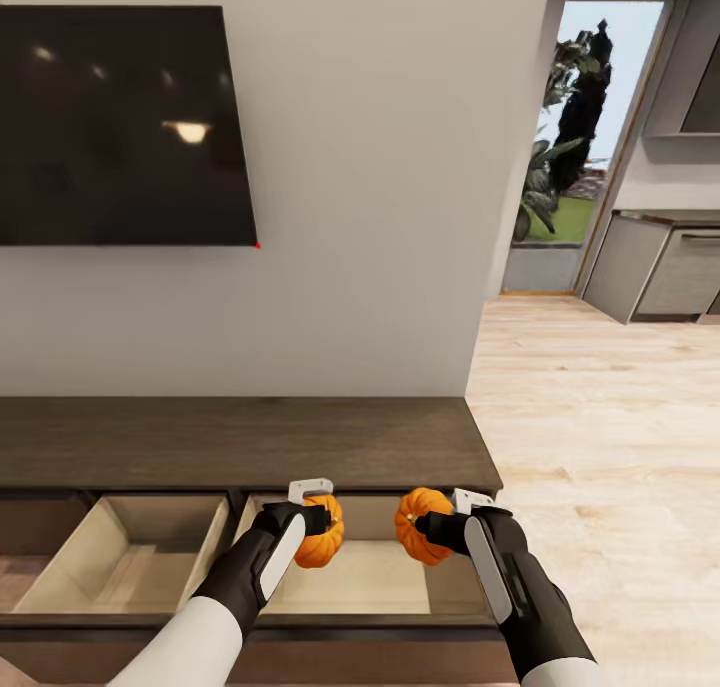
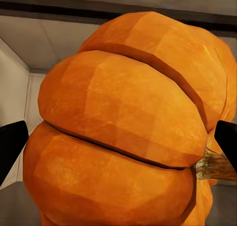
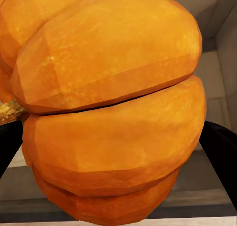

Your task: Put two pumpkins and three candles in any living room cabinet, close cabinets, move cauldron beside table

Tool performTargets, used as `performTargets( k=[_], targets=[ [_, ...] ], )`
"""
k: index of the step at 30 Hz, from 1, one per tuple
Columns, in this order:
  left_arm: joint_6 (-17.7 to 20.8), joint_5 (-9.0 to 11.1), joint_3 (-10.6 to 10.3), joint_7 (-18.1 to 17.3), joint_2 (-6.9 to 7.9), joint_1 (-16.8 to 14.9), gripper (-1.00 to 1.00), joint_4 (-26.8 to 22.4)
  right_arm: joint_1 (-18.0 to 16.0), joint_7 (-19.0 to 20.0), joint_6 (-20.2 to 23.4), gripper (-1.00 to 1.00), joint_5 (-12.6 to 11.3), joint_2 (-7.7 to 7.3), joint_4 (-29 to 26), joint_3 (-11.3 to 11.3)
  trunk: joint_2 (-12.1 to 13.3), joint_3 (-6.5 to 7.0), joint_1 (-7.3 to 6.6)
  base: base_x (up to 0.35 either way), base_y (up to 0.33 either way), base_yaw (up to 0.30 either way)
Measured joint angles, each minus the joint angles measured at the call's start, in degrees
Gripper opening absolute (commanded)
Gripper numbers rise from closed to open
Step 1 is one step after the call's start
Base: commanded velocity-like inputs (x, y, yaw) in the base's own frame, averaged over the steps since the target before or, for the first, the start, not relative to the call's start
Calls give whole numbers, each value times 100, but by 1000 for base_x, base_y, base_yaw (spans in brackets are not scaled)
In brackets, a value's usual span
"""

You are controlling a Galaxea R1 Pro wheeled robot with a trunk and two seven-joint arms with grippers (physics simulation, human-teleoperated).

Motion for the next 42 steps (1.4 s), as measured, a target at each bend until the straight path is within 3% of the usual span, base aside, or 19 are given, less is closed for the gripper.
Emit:
performTargets(
  k=[7, 29, 42],
  targets=[
    [0, 0, 0, 0, 0, 0, -100, 0, 1, -22, -349, -100, 46, -4, 15, 23, -281, -126, 154, 0, 0, 0],
    [-2, 0, 0, 0, 0, 1, -100, 0, 3, -19, -417, -100, -1, 3, 8, 22, -1163, -521, 637, 0, 0, 0],
    [8, -3, 0, 0, 0, -1, -100, -1, 0, -31, -412, -100, -7, 12, 17, 17, -1165, -521, 637, 124, 0, 0]
  ],
)
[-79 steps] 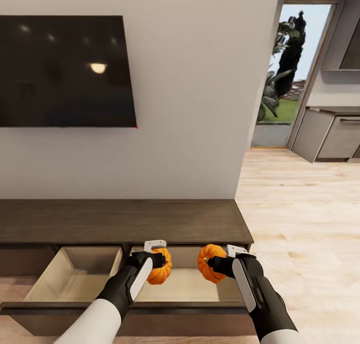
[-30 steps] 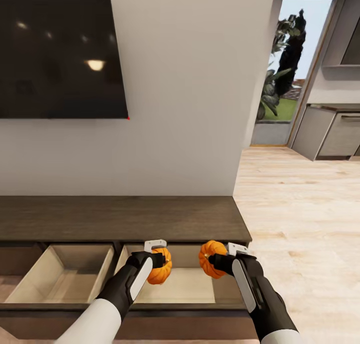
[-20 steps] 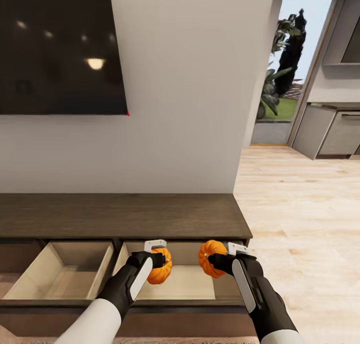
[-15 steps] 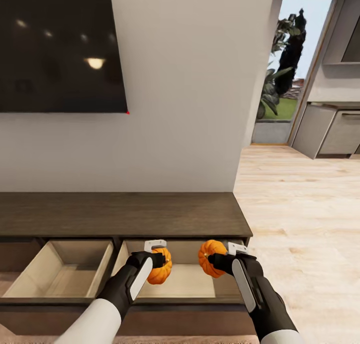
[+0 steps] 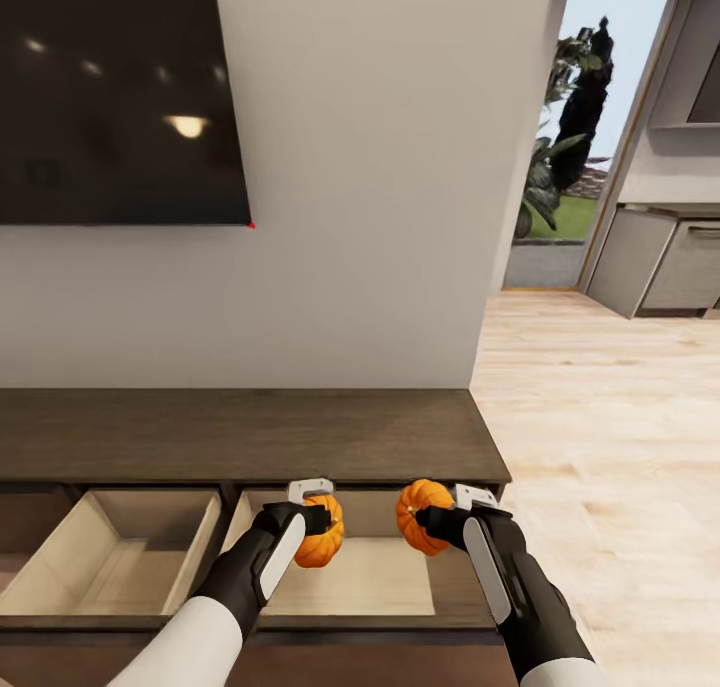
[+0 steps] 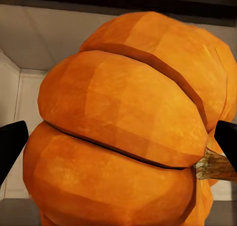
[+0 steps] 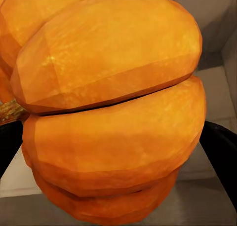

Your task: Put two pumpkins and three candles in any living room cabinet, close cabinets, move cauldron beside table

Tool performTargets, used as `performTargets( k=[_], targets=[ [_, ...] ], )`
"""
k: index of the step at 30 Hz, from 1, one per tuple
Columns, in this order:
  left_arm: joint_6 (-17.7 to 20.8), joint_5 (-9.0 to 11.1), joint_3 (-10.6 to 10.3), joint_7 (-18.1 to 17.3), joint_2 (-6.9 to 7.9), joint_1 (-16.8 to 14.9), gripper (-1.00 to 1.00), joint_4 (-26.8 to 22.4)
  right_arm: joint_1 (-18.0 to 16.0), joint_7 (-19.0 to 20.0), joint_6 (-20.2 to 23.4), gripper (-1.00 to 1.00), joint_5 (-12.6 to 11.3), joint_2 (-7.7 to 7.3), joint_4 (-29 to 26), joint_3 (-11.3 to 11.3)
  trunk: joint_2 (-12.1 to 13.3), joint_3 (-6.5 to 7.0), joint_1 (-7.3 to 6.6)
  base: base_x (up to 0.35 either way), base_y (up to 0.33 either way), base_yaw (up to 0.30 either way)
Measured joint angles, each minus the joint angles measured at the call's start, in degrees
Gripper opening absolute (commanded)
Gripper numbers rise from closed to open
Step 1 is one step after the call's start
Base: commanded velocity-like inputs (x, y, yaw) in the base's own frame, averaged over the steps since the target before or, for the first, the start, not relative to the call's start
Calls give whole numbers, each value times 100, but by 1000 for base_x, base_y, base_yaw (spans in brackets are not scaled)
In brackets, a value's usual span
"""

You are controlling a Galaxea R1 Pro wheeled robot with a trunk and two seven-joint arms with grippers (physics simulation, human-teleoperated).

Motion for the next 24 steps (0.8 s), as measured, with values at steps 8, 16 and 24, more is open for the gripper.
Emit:
performTargets(
  k=[8, 16, 24],
  targets=[
    [-7, 4, 0, 0, 0, 4, -100, 1, 2, 8, 19, -100, -1, 1, 4, 1, -79, -36, 44, 29, 0, 0],
    [-7, 3, 2, 0, 0, 3, -100, 1, 3, 2, 27, -100, -1, 1, 4, 5, -399, -179, 219, 0, 0, 0],
    [-17, 0, 0, 5, 0, 2, -100, 0, 0, 1, 28, -100, 5, 1, 6, 5, -602, -269, 329, 0, 0, 0]
  ],
)
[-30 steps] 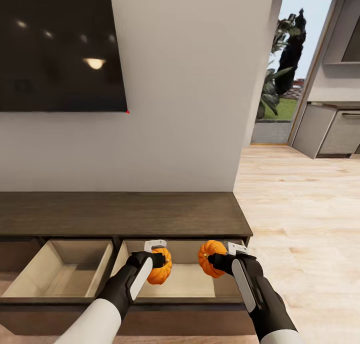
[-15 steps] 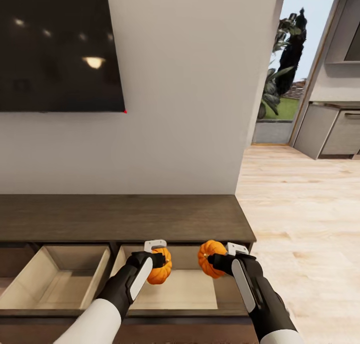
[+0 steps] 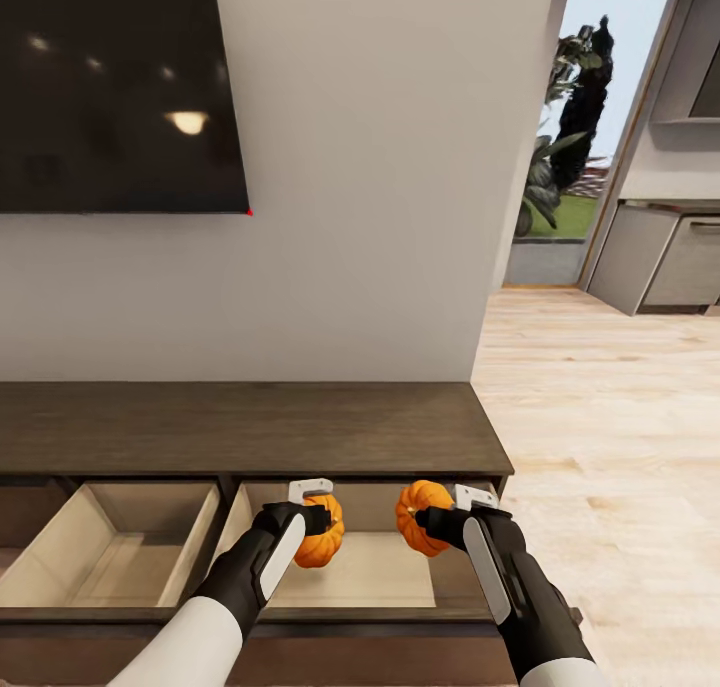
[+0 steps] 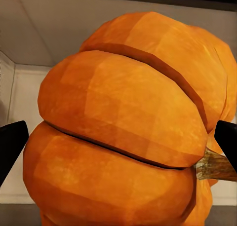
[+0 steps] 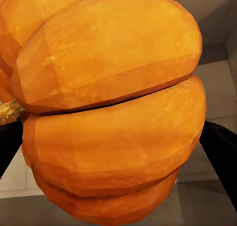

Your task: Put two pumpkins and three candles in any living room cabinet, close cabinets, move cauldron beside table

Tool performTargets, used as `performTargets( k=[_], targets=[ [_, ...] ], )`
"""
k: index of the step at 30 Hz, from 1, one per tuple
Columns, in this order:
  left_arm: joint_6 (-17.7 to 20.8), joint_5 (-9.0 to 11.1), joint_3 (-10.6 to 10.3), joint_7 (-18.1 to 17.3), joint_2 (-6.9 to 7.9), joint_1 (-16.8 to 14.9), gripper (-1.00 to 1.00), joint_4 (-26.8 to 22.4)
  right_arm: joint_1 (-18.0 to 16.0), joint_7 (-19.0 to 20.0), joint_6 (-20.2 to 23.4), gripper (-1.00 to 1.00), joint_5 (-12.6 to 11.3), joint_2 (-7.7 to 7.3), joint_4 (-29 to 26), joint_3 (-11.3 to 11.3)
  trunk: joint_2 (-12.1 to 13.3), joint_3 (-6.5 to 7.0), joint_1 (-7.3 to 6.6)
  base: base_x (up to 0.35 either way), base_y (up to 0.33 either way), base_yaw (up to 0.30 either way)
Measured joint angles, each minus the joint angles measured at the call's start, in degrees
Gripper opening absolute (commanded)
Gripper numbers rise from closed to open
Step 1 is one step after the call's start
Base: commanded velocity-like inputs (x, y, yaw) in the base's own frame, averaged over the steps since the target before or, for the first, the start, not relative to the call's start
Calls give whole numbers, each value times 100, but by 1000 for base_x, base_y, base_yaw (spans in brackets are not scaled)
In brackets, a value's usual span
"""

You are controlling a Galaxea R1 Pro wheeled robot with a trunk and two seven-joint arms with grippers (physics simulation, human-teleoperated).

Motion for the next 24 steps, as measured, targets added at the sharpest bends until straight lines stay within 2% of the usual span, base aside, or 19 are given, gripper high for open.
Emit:
performTargets(
  k=[13, 24],
  targets=[
    [-1, 0, 0, 4, 0, 1, -100, 0, 2, 0, 0, -100, 11, 0, 0, 0, 0, 0, 0, 0, 0, 0],
    [-131, 2, 0, 4, 0, 2, -100, 6, 1, -1, -2, -100, 22, 0, 1, 0, -439, -197, 241, 0, 0, 0]
  ],
)
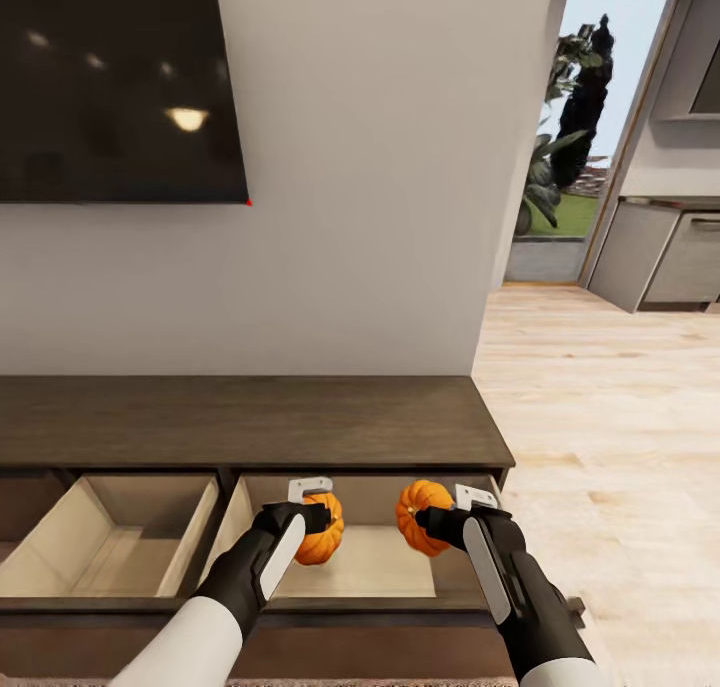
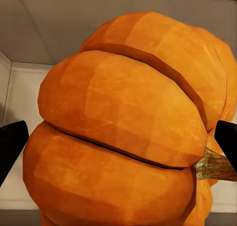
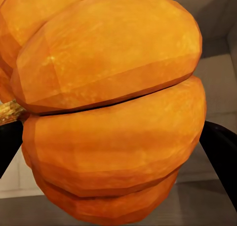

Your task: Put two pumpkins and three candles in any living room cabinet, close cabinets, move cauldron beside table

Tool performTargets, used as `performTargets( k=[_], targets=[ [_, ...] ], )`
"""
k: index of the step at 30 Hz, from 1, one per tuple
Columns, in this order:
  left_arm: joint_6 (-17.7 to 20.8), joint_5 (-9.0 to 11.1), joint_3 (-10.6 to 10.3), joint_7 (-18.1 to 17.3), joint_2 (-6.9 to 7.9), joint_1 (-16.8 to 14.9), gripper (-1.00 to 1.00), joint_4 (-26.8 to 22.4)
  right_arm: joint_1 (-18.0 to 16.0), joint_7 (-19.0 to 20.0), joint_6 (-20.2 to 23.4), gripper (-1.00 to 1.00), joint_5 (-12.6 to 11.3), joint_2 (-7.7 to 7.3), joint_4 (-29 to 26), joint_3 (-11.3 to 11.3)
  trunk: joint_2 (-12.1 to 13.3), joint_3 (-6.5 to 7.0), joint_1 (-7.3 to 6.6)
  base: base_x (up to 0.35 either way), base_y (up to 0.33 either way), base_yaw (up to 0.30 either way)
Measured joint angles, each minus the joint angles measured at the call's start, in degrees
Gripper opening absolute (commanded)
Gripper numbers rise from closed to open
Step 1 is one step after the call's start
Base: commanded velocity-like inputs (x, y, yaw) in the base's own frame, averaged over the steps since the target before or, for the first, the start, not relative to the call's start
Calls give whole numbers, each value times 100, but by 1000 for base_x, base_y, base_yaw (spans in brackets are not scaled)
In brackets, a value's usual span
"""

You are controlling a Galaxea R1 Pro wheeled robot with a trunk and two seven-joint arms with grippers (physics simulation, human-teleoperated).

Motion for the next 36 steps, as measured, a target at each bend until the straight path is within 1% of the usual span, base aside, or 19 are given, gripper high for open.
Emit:
performTargets(
  k=[16, 19, 21, 22, 25, 28, 36],
  targets=[
    [-26, -8, 0, -2, 0, 3, -100, 0, -10, -17, -56, -100, 16, 20, 63, 5, -642, -287, 352, 0, 0, 0],
    [-27, -7, 0, -7, 0, 2, -100, 1, -10, -17, -77, -100, 22, 24, 90, 8, -647, -353, 360, 0, 0, 0],
    [-28, -9, 0, -9, 0, -2, -100, 0, -13, -16, -141, -100, 23, 26, 131, 8, -647, -354, 359, 0, 0, 0],
    [-29, -10, -1, -8, 0, 1, -100, -1, -28, -17, -258, -100, 25, 29, 187, 9, -647, -354, 359, 0, 0, 0],
    [-28, -9, 0, -8, 0, -1, -100, -5, -174, -13, -414, -100, 8, 72, 518, 10, -647, -354, 360, 0, 0, 0],
    [-28, -9, 0, -3, 0, -1, -100, -6, -273, -16, -464, -100, 26, 97, 767, 9, -647, -354, 360, 14, 0, 0],
    [-26, -9, 0, -1, 0, -1, -100, -6, -316, -11, -481, -100, 33, 105, 865, 9, -647, -354, 359, 153, 0, 0]
  ],
)
